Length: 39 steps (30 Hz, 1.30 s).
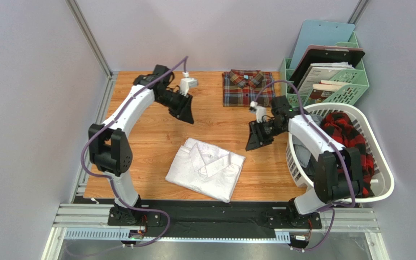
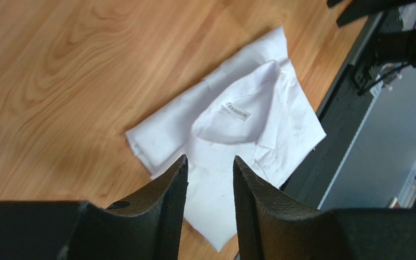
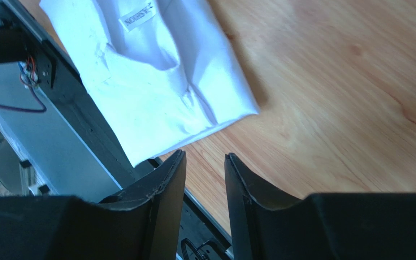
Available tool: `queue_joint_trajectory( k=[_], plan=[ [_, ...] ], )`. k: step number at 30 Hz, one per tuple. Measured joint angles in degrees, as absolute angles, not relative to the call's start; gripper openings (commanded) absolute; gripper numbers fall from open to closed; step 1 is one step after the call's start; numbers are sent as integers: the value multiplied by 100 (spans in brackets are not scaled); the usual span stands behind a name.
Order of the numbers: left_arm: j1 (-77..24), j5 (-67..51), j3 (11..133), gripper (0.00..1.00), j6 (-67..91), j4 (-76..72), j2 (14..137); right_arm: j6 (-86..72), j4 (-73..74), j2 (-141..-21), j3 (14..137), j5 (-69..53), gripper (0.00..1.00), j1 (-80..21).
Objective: Fold and stack the long sleeve shirts
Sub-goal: Fold the shirt
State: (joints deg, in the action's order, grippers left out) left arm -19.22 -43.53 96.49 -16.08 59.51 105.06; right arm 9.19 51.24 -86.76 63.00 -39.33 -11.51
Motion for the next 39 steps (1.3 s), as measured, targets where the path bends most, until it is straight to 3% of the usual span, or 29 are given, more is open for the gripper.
queue_joint_trajectory(
  k=[7,14,19,24,32,39],
  plan=[
    [-937,-4471,8399,43,-1223,5721,10186,871,4856,-9832,6595,-3503,37,-2469],
    [-399,-4442,7902,40,-1219,5782,10173,906,4934,-11644,7985,-3214,37,-2569],
    [-377,-4340,7902,39,-1431,5977,10171,1107,4943,-12175,9113,-3186,42,-2567],
    [-381,-4348,7854,42,-1509,6058,10182,1441,5140,-11896,9142,-3260,48,-2486],
    [-456,-4534,7358,50,-1483,6016,10466,1592,5494,-10468,8027,-3409,52,-2342],
    [-742,-4344,6982,50,-1420,5850,10475,1424,5439,-10648,7568,-3354,57,-2346]
  ],
)
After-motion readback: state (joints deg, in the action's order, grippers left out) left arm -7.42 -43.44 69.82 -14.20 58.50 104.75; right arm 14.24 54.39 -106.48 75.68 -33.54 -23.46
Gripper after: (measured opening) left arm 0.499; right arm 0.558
